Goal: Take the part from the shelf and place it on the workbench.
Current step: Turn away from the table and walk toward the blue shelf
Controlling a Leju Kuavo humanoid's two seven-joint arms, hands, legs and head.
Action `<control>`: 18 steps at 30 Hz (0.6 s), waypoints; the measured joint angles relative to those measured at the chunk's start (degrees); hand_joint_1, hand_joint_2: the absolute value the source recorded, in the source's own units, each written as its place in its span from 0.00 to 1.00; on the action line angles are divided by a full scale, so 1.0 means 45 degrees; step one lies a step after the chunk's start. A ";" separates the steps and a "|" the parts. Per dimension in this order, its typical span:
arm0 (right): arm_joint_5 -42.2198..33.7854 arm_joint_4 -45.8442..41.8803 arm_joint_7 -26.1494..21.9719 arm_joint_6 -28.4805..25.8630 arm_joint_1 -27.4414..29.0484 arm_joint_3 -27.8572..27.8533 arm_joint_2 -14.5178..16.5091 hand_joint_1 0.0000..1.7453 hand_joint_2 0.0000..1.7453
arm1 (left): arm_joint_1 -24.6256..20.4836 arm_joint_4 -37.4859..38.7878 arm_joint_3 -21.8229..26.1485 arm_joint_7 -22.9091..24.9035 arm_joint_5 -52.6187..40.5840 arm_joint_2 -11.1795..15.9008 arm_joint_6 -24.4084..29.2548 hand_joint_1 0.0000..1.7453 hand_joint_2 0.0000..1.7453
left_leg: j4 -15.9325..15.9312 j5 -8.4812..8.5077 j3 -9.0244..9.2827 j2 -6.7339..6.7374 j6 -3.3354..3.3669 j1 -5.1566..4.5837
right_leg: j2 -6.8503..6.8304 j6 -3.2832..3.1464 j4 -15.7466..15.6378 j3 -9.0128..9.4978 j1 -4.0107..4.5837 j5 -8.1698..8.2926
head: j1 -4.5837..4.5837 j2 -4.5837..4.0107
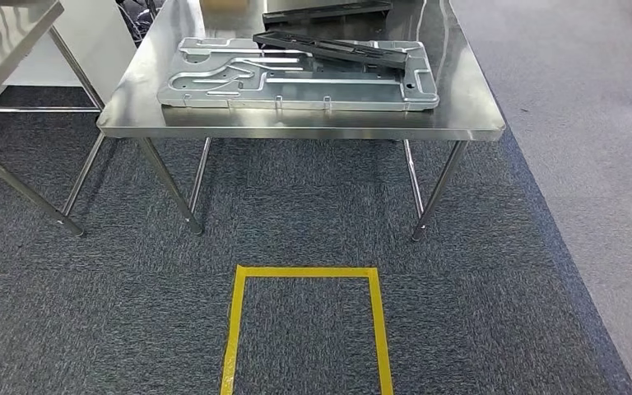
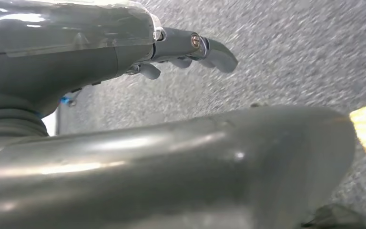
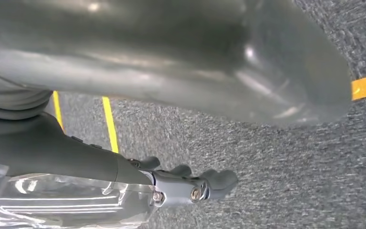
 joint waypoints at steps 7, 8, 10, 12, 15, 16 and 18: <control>0.0411 0.0087 0.0226 0.0238 0.0031 0.0028 0.0021 0.00 1.00 | -0.0003 0.0009 -0.0006 -0.0108 -0.0012 -0.0026 -0.0045 0.00 0.00 | -0.0513 0.0836 -0.0691 0.0194 0.0404 0.0045 | 0.0019 0.0380 0.2335 -0.0802 -0.0102 -0.2080 | 0.0001 0.0000; 0.0487 0.0099 0.0284 0.0233 0.0039 0.0042 0.0024 0.00 1.00 | 0.0006 0.0010 -0.0006 -0.0098 -0.0007 -0.0036 -0.0051 0.00 0.00 | -0.0450 0.0960 -0.0905 0.0208 0.0388 0.0041 | 0.0017 0.0430 0.3069 -0.0918 -0.0131 -0.2367 | 0.0001 0.0000; 0.0600 0.0109 0.0334 0.0230 0.0047 0.0075 0.0022 0.00 0.50 | 0.0019 0.0011 -0.0005 -0.0064 0.0015 -0.0048 -0.0056 0.00 0.00 | -0.0246 0.1170 -0.1379 0.0240 0.0318 0.0067 | 0.0010 0.0527 0.3500 -0.0654 -0.0196 -0.2024 | 0.0000 0.0000; 0.0679 0.0110 0.0289 0.0245 0.0038 0.0131 0.0018 0.00 0.50 | 0.0015 0.0010 -0.0002 -0.0038 0.0037 -0.0050 -0.0052 0.00 0.00 | 0.0055 0.1311 -0.1863 0.0254 0.0206 0.0113 | -0.0005 0.0611 0.2253 0.0419 -0.0285 -0.1389 | 0.0000 0.0000; 0.0796 0.0110 -0.0034 0.0357 -0.0004 0.0261 0.0021 0.00 1.00 | 0.0006 0.0006 -0.0001 -0.0021 0.0050 -0.0059 -0.0071 0.00 0.50 | 0.0429 0.1452 -0.2324 0.0274 -0.0010 0.0085 | 0.0015 0.0474 0.0091 0.1764 -0.0254 -0.1664 | -0.0004 0.0000; 0.0869 0.0110 -0.0237 0.0430 -0.0008 0.0314 0.0021 0.00 1.00 | 0.0010 0.0007 -0.0002 0.0017 0.0035 -0.0065 -0.0109 0.00 0.75 | 0.0451 0.1517 -0.2377 0.0281 -0.0095 0.0078 | 0.0027 0.0350 -0.0105 0.1824 -0.0206 -0.1744 | -0.0005 0.0000; 0.1102 0.0115 -0.0799 0.0652 0.0008 0.0455 0.0023 0.00 0.75 | 0.0020 0.0007 -0.0005 0.0235 -0.0022 -0.0070 -0.0218 0.00 1.00 | 0.0499 0.1523 -0.2443 0.0249 -0.0268 0.0119 | 0.0000 0.0093 -0.0148 0.1723 -0.0213 -0.1633 | -0.0005 0.0000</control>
